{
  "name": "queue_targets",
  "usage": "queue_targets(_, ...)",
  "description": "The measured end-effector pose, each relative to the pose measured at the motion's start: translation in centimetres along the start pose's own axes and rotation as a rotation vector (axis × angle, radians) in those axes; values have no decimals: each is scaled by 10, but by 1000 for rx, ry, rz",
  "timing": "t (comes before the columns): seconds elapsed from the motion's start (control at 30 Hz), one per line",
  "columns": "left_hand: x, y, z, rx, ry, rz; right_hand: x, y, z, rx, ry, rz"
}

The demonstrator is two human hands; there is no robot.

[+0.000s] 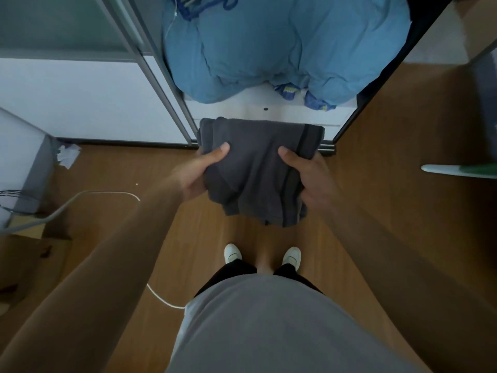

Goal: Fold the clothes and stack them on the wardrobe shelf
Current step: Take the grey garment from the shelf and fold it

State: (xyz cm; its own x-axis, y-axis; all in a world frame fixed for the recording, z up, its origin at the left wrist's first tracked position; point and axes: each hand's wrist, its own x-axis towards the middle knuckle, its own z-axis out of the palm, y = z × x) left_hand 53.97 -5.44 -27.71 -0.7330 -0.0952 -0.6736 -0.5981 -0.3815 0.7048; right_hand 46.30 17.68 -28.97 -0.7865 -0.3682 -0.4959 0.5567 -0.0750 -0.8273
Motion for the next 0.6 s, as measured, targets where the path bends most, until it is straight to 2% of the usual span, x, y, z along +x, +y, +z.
queue_targets(0.17, 15, -9, 20, -40, 158, 230, -1, -14, -18, -119, -9, -8)
queue_targets(0.3, 26, -1, 28, 73, 310, 395, 4, -23, -33, -208, 61, -65)
queue_targets(0.4, 29, 4, 27, 126, 355, 436, 6, -26, -34, -261, 106, -40)
queue_targets(0.47, 30, 9, 19, 140, 351, 433, 6, -28, -32, -303, 66, -65)
queue_targets(0.6, 29, 27, 0, 207, 335, 402, 7, -35, -18, -515, -126, -152)
